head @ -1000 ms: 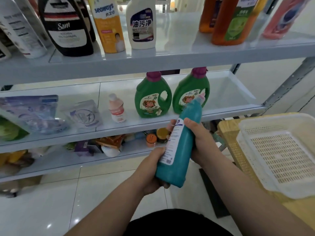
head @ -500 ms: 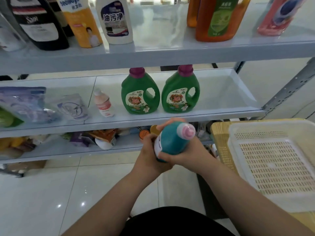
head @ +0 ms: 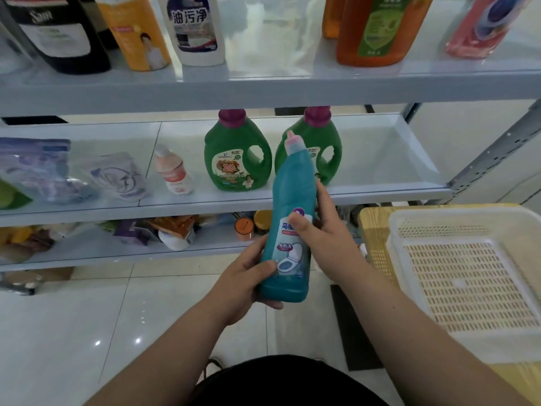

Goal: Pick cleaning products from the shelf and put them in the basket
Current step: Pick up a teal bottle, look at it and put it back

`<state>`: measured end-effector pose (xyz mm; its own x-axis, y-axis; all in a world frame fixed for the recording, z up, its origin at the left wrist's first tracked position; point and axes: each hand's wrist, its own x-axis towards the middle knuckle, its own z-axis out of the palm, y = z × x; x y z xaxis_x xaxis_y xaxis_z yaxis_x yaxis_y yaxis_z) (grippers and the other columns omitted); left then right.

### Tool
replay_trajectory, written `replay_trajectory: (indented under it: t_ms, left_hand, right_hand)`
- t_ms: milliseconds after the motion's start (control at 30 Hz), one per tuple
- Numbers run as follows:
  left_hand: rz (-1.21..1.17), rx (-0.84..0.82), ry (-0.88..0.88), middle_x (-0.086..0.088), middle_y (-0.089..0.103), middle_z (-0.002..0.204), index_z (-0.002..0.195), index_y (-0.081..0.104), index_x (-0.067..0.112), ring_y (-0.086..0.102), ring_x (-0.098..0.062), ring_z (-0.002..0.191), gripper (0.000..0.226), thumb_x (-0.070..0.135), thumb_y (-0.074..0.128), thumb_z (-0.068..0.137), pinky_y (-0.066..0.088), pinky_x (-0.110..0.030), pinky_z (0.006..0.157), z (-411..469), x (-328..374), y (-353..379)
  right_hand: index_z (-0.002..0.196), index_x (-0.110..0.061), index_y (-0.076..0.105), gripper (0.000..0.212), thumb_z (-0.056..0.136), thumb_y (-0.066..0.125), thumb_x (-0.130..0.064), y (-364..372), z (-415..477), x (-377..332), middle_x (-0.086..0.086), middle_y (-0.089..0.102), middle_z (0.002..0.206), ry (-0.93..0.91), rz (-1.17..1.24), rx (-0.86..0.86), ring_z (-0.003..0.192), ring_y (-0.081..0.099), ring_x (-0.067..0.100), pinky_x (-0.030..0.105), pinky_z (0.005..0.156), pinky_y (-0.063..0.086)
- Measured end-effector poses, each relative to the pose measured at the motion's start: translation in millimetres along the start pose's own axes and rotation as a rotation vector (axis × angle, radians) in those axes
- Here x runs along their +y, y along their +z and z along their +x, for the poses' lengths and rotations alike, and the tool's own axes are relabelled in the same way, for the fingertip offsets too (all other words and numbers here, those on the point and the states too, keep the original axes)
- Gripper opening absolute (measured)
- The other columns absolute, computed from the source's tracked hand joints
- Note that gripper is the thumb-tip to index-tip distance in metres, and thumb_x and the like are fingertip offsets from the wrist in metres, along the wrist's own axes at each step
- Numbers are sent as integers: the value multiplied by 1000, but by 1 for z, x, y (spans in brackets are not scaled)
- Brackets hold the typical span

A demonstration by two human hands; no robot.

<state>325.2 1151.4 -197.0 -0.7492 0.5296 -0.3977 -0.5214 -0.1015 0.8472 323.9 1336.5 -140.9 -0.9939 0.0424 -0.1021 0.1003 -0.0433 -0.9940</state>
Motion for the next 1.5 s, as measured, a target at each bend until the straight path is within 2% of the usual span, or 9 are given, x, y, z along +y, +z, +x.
replay_trajectory:
  t_ms: [100,233,433,567,700,800,967,1133,1500]
  left_hand:
    - [-110,-87,-31,-8,65,138,140,56,43,68,-40,115,67,41,84,79,61,-42,64,0,3,-17]
    - [-105,-139,20,-2,66,136,130,64,51,68,-40,116,54,23,73,85,62,-47,70,0,15,-45]
    - [92,-48,162,17,70,122,114,60,70,73,-22,107,73,6,56,79,63,-43,73,0,65,-68]
    - [354,-6,345,17,56,135,108,45,85,70,-6,106,87,3,59,87,61,-26,74,1,105,-73]
    - [579,-40,595,32,54,137,146,34,63,57,3,124,80,11,59,91,57,-26,95,7,144,-65]
    - [640,-19,698,35,54,134,151,34,55,54,7,124,78,14,61,90,56,-22,97,23,177,-54]
    - [1097,305,941,11,44,138,151,41,34,38,-4,133,68,30,63,87,29,-14,113,60,218,-52]
    - [1629,660,966,-6,54,138,144,53,21,42,-29,133,63,38,65,85,25,-60,119,92,230,-63]
    - [1821,812,942,-9,62,133,139,61,21,55,-33,124,69,43,64,73,38,-59,105,120,222,-73]
  right_hand:
    - [149,-61,31,77,84,72,-57,19,4,3,-30,68,118,17,23,39,108,72,8,28,78,62]
    - [156,-52,25,80,88,65,-54,40,9,7,-30,67,121,0,38,61,111,70,5,25,80,61]
    - [151,-52,28,68,99,66,-31,85,16,9,-23,58,133,-53,-161,92,122,60,2,28,96,58]
    - [137,-53,38,62,94,73,-27,104,31,-12,-17,60,129,-171,-176,191,121,62,5,32,94,60]
    - [130,-46,42,61,84,80,-35,107,55,-51,-24,63,117,-301,-201,304,112,66,2,22,83,60]
    - [120,-46,45,56,79,80,-34,98,77,-84,-28,66,110,-400,-218,383,104,67,-3,13,76,56]
    - [133,-33,45,61,84,79,-23,69,125,-129,-21,66,115,-518,-165,415,105,66,-4,12,77,56]
    - [139,-30,41,66,86,79,-30,40,179,-158,-15,63,120,-563,-204,405,104,65,-6,11,77,54]
    - [138,-37,32,82,76,86,-29,27,249,-170,-18,54,126,-596,-324,358,113,55,-12,3,84,49]
